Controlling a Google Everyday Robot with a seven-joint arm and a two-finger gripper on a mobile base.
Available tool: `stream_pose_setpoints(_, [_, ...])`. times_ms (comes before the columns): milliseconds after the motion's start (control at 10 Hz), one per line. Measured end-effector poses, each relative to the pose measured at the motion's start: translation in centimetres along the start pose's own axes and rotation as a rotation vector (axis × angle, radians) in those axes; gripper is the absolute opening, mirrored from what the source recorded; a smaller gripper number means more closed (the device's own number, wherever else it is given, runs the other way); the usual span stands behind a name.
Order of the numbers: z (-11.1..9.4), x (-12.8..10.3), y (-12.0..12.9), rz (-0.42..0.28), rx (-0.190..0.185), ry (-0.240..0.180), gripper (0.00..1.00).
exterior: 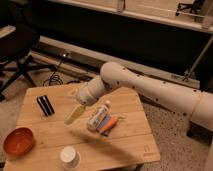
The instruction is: Place the ceramic cup over the eraser
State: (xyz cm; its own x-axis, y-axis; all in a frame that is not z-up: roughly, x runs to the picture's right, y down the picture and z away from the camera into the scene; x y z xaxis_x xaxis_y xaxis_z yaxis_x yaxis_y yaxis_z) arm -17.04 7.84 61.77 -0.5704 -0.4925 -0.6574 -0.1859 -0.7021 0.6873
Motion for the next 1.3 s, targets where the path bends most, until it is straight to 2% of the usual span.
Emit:
stream_pose_setpoints(100, [0.1,-0.3,-0.1,-0.002,0.002,-0.016,0.80])
stream_pose_setpoints(200, [0.1,-1.0,-0.4,-0.021,0.009,-0.063,0.80])
stream_pose_setpoints(300, [0.3,-2.1,-1.0,-0.063,0.023,-0.139,0.80])
stream_pose_setpoints(400, [0.3,-3.4,-2.1,-0.138,0.045,-0.239,0.80])
stream_pose_setpoints(500, [0.1,-4.2,-3.3,-0.212,0.066,-0.319,0.80])
stream_pose_setpoints(600, [0.3,-4.3,-4.7,-0.282,0.088,-0.382,0.80])
stream_pose_setpoints(800, [1.9,-3.6,-7.9,-0.398,0.138,-0.459,0.80])
stream_pose_setpoints(900, [2.9,-3.5,-9.3,-0.430,0.154,-0.482,0.80])
stream_pose_setpoints(1200, [6.6,-4.9,-12.3,-0.494,0.194,-0.569,0.80])
stream_pose_setpoints(1300, [7.4,-5.4,-12.9,-0.506,0.201,-0.585,0.80])
